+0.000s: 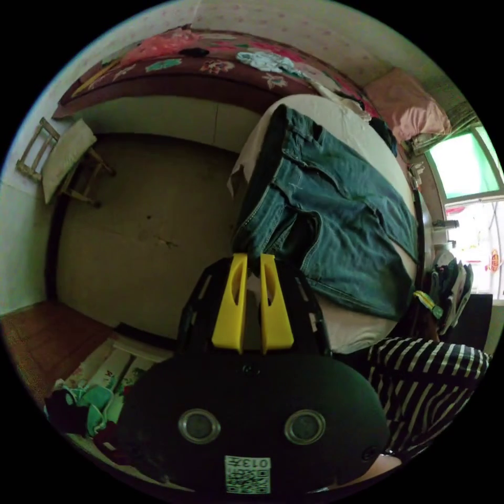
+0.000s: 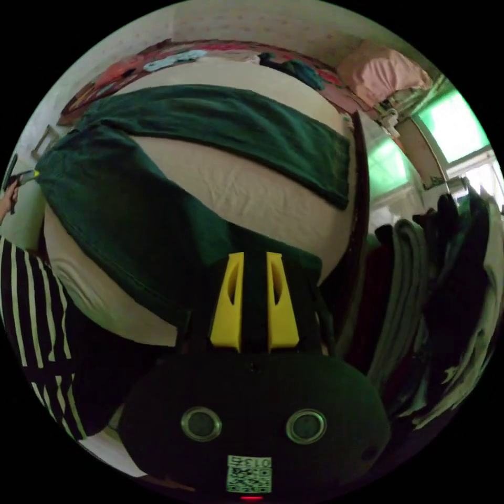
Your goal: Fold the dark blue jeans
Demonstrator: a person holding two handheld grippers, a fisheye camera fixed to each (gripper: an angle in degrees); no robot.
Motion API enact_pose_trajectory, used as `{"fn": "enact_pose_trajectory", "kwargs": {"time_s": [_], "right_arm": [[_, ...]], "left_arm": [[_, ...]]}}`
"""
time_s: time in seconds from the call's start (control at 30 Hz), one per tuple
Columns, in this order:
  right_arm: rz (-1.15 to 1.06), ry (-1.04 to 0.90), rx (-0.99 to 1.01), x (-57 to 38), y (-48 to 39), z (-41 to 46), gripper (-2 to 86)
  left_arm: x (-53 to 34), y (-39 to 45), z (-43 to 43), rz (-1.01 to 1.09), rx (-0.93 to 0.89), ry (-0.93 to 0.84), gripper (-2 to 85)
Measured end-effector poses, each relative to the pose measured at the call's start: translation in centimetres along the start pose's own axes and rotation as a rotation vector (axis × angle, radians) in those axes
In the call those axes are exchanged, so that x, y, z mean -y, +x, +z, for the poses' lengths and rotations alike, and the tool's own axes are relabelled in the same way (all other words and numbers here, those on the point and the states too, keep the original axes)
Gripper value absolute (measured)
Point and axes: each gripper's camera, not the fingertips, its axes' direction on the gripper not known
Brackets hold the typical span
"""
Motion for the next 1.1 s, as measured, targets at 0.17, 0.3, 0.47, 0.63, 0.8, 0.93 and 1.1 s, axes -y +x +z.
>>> {"fn": "enact_pose_trajectory", "kwargs": {"time_s": [0.17, 0.3, 0.47, 0.63, 0.8, 0.93, 1.1], "right_arm": [[-0.26, 0.052, 0.088, 1.8, -2.0, 0.3, 11.3], [-0.432, -0.083, 0.191, 2.5, -2.8, 2.7, 3.1], [-0.385, -0.087, 0.095, 1.1, -1.6, 1.2, 0.6], [-0.336, 0.18, -0.221, -2.4, -2.1, -2.6, 0.4], [-0.086, -0.073, -0.148, -5.2, 0.5, 2.2, 2.5], [0.273, 0.061, -0.063, -10.7, 5.3, -1.2, 7.0], [0.71, -0.03, 0.309, -19.9, 10.2, 1.2, 8.7]], "left_arm": [[2.0, -0.9, 1.8, 0.008, 0.023, -0.09, 3.6], [3.5, -0.3, 1.9, 0.041, 0.087, -0.124, 3.7], [4.4, -0.3, 1.4, 0.038, 0.101, -0.112, 3.8], [5.0, -0.3, 1.0, 0.02, 0.088, -0.083, 4.1], [6.0, -0.3, 0.4, -0.008, 0.086, -0.084, 4.3], [7.0, 0.1, -0.1, 0.001, 0.097, -0.094, 4.7], [7.9, 0.4, -0.6, -0.023, 0.097, -0.093, 4.7]]}}
